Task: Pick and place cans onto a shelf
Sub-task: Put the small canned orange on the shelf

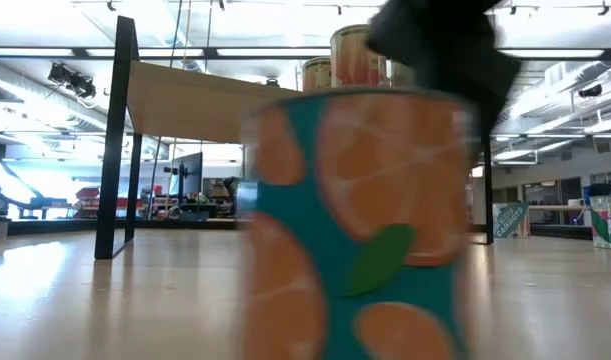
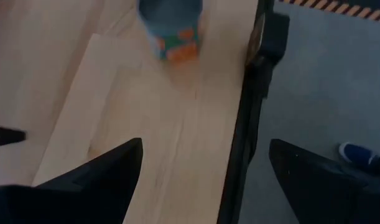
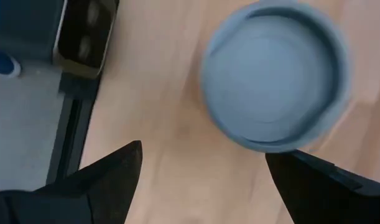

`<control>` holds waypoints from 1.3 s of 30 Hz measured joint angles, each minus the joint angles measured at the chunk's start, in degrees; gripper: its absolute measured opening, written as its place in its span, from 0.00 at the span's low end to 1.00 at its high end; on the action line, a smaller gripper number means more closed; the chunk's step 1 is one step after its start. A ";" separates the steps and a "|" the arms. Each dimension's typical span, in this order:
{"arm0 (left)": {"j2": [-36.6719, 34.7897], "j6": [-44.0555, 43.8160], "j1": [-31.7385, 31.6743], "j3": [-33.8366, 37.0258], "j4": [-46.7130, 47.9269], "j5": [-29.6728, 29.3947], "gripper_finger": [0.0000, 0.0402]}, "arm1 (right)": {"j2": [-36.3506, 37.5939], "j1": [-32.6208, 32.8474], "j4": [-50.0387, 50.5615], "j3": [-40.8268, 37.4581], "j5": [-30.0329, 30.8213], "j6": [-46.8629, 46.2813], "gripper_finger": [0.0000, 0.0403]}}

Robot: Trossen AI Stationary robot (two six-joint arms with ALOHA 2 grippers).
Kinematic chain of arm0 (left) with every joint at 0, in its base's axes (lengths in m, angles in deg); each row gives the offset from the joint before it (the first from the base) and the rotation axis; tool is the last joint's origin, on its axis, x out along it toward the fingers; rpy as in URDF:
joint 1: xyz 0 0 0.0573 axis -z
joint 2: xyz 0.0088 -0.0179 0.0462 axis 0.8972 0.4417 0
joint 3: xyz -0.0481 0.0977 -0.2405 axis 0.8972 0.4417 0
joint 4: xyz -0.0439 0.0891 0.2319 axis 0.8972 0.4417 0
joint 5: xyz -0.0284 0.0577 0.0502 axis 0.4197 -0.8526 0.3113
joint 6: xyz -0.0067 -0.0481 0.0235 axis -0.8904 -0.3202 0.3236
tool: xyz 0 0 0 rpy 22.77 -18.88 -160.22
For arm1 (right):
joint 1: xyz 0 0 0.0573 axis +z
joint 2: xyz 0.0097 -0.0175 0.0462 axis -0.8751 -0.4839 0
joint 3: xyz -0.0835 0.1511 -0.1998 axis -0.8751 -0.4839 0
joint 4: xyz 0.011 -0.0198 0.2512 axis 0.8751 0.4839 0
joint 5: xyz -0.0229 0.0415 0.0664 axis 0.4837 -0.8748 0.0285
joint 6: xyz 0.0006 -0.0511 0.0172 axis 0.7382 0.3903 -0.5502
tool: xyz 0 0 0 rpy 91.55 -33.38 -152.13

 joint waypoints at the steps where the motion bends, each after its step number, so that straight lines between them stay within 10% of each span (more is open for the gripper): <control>1: 0.24 0.13 -0.39 0.00 -0.65 -0.04 0.89 | 0.00 -0.67 -0.62 0.06 0.49 0.46 0.87; 39: 3.80 33.93 -19.27 14.18 -36.77 11.51 0.89 | 16.06 11.77 17.14 1.03 11.24 -32.10 0.87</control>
